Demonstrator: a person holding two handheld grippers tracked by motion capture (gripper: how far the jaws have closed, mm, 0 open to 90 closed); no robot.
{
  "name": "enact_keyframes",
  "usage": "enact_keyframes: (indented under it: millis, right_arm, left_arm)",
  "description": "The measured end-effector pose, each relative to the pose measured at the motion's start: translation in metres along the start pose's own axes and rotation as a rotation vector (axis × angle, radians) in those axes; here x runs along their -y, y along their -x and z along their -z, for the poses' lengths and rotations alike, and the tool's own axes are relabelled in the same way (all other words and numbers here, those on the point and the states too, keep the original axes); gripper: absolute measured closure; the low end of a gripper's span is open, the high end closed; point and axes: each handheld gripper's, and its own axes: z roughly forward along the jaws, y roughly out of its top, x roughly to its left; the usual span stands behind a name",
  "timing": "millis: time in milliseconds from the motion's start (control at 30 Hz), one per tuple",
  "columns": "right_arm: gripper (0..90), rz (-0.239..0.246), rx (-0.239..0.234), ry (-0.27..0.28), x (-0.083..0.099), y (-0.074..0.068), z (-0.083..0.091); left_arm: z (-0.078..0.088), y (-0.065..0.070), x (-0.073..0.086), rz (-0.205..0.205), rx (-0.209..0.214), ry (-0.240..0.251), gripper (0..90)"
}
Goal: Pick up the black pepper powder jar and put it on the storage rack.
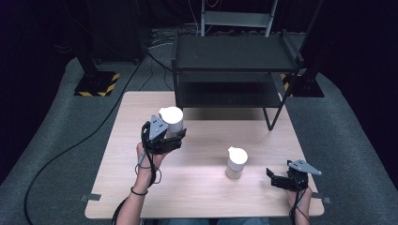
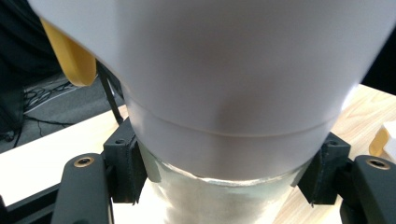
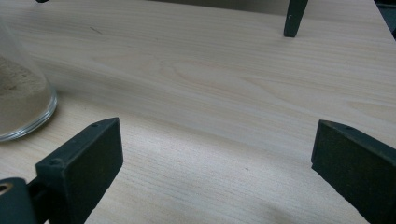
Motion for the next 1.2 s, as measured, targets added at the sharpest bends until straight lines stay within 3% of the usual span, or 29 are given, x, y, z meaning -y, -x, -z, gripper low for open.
enact_keyframes:
  millis: [1200]
  right_arm:
    - [1.5,-0.005,-0.004,-0.001,0.0,0.001,0.0]
  left_arm:
    - [-0.024,-0.024,-0.055,0.021,0.108,0.032,30.5]
